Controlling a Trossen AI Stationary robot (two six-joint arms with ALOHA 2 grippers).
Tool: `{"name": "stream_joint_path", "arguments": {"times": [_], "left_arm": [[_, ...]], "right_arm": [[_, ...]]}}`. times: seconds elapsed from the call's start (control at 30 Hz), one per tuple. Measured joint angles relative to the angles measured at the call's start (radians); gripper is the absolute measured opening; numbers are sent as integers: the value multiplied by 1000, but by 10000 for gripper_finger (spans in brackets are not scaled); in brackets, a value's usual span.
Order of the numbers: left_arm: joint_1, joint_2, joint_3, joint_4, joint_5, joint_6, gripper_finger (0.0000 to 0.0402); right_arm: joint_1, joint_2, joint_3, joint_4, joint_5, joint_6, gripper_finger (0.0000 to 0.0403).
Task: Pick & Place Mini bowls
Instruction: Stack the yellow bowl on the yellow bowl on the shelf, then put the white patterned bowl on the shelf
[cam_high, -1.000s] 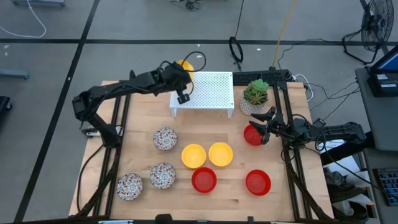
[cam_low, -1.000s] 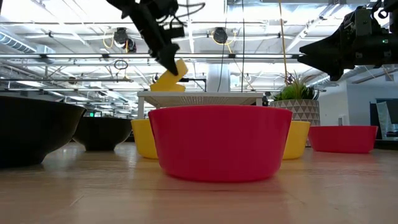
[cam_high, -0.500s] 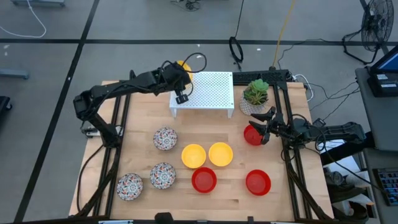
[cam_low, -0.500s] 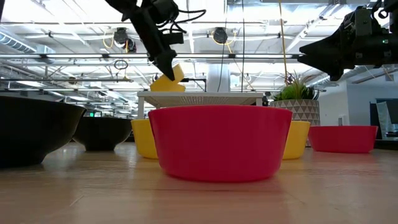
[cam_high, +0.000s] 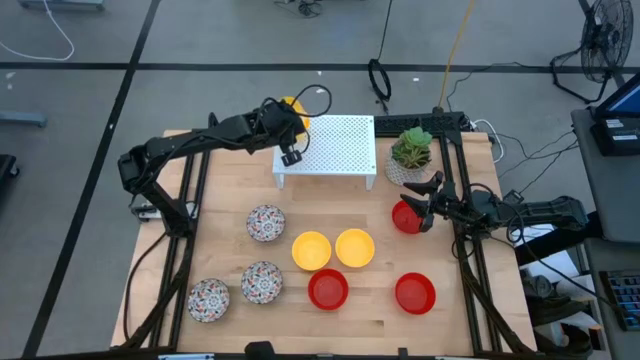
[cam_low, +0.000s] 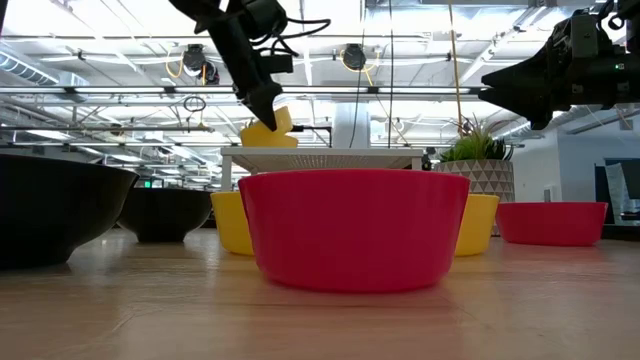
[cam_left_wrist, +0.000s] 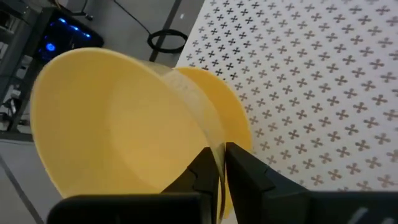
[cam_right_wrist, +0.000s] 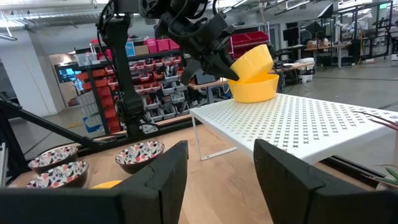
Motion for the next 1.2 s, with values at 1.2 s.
{"name": "stream_joint_path", "arguments": {"times": [1.2], "left_arm": [[-364,-91,-13,-428,278,-337,155]], "right_arm": [[0,0,0,0,-4,81,171]]}}
